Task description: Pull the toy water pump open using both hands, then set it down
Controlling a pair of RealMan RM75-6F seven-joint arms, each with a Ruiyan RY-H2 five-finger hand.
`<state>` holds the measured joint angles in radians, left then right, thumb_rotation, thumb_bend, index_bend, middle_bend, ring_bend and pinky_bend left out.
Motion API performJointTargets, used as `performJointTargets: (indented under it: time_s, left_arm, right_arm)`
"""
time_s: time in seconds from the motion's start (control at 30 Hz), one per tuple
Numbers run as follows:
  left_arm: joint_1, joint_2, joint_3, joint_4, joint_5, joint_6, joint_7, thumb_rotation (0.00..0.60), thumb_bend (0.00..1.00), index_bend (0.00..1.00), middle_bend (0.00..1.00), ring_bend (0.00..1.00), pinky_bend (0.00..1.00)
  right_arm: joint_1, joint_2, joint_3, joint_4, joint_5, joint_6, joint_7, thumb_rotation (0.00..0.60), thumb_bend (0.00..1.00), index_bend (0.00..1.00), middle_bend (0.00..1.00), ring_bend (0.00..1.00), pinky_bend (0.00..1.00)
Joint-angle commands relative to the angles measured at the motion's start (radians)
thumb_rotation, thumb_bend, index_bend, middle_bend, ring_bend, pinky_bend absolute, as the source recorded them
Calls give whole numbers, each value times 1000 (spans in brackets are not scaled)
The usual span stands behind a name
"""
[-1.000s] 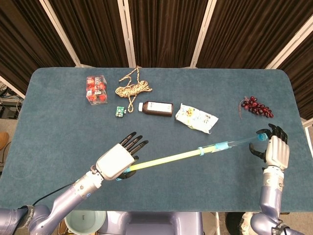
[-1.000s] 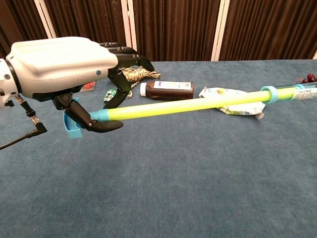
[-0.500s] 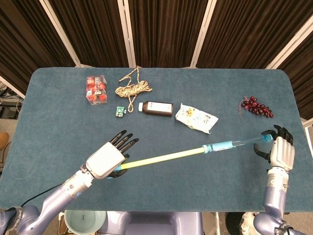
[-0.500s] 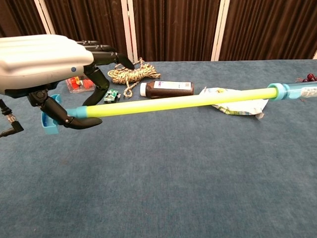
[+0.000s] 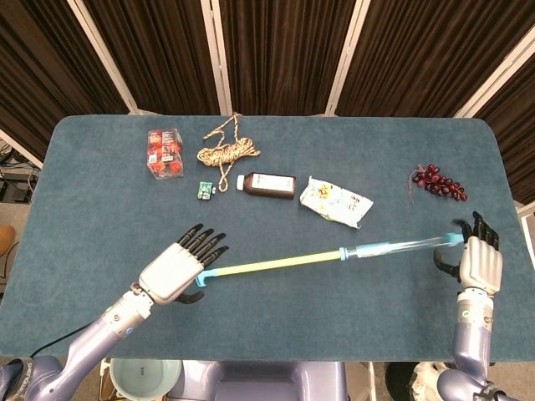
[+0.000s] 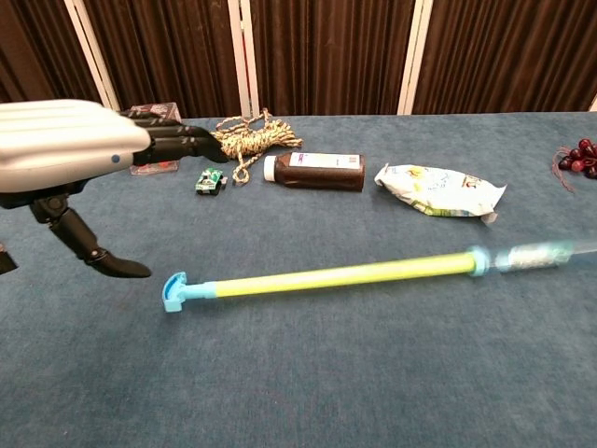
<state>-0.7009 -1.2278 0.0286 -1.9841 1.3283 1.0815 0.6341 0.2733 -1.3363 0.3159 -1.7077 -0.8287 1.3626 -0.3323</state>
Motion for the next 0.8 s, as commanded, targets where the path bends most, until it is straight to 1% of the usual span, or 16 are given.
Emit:
performJointTargets:
  time_s: [0.03,0.13,0.23,0.37,0.43,0.5,0.53,0.6,0.73,0.8]
  left_arm:
    - [23,6,10,0,-7,17,-15,600,144,51,0,0,0]
    - [51,22,20,-13,-4,44,-37,600,144,51,0,0,0]
    - [100,42,40,-25,29,99,-79,600,144,52,0,0,0]
    - [198,74,83,-16,95,211,-157,600,143,49,0,0,0]
    - [258,90,108,-1,121,274,-216,600,139,33,0,0,0]
    - [311,103,129,27,141,327,-273,600,130,13,0,0,0]
    - [346,114,147,55,155,359,-309,600,120,4,0,0,0]
    - [388,125,165,102,187,403,-352,600,105,0,0,0,0]
    - [472,116,179,207,245,499,-449,600,101,0,0,0,0]
    - [503,107,176,248,255,536,-485,600,100,0,0,0,0]
  right_arm:
    - [-14,26,-23,-23,-22,0,-1,600,325,72,0,0,0]
    - [-28,52,-51,-44,-44,-4,-5,600,310,72,0,0,0]
    - [-52,93,-97,-86,-89,-14,1,600,295,78,0,0,0]
    - [-87,147,-170,-131,-194,-14,22,600,258,84,0,0,0]
    - [-109,170,-206,-152,-259,-7,50,600,226,84,0,0,0]
    - [-128,189,-237,-161,-324,4,75,600,196,84,0,0,0]
    - [-140,199,-258,-154,-375,17,90,600,177,84,0,0,0]
    - [-159,210,-286,-137,-435,32,121,600,152,83,0,0,0]
    - [-190,224,-322,-94,-517,58,186,600,128,71,0,0,0]
    - [-202,227,-327,-77,-543,75,207,600,126,70,0,0,0]
